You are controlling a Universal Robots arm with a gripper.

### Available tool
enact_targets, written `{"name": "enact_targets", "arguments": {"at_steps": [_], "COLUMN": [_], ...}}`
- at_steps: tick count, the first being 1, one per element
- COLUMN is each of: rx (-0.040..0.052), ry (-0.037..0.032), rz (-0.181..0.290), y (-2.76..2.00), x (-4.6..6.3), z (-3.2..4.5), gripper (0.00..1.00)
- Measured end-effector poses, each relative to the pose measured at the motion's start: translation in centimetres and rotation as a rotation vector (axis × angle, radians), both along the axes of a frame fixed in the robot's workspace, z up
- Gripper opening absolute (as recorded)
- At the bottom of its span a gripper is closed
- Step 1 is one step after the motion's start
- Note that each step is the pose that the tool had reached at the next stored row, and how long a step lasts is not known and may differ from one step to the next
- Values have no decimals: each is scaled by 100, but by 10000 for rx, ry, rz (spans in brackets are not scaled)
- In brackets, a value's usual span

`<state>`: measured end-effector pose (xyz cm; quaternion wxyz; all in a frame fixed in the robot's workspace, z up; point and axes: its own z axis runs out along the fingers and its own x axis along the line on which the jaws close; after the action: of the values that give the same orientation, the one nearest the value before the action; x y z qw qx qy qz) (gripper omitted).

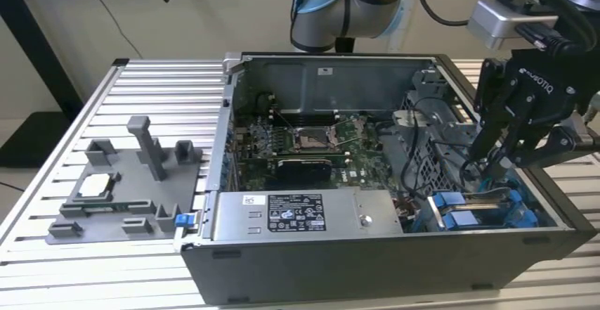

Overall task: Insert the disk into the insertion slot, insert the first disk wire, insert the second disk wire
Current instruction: 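Insert the disk into the insertion slot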

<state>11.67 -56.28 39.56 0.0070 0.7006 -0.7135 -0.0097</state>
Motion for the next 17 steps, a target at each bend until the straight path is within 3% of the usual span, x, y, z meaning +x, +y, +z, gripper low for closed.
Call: {"name": "enact_targets", "arguments": {"at_steps": [6, 9, 17], "rx": [144, 221, 342], "ry": [-214, -368, -1002], "rz": [0, 4, 53], "y": [66, 92, 131], "x": [-61, -77, -90], "z": [-5, -15, -41], "gripper": [100, 100, 100]}}
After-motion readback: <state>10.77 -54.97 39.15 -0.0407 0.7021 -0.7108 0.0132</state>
